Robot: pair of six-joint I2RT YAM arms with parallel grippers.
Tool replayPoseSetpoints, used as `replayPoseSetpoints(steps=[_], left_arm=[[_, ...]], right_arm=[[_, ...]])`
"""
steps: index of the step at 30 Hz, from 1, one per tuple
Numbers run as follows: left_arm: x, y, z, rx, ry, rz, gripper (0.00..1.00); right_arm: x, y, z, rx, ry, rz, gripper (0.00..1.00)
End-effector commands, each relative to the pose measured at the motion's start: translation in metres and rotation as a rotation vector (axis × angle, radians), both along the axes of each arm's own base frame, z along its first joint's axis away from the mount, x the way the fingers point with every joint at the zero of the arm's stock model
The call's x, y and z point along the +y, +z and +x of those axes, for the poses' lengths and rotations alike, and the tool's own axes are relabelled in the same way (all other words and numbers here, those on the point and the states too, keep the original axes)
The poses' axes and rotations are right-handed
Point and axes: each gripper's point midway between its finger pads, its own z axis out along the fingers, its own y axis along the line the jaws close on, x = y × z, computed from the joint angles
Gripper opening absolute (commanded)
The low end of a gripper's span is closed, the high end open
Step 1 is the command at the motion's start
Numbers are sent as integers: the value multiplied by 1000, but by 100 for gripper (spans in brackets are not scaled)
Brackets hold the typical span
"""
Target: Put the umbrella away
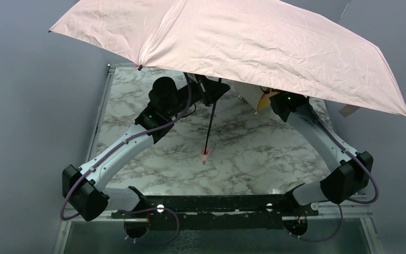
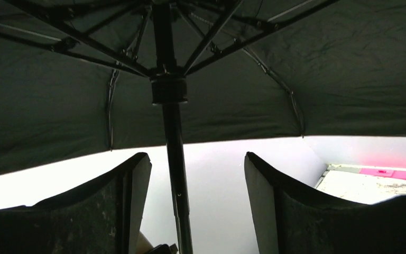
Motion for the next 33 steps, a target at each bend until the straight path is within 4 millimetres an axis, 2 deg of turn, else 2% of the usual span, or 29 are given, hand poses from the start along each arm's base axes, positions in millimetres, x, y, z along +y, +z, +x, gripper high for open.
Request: replayPoseSetpoints(steps=[1,6,14,33], left_arm=[[10,34,-8,-85,13,-71,0],[10,33,-8,-84,11,-70,0],[8,30,-8,-83,5,-63,0],[6,28,-9,-82,-8,-59,0]], right_arm=[[-22,30,-4,-35,-83,87,71],[-18,36,1,-62,-82,80,78],[-12,44,9,-95,-85,62,80],[-4,56,17,-108,-46,89,70]])
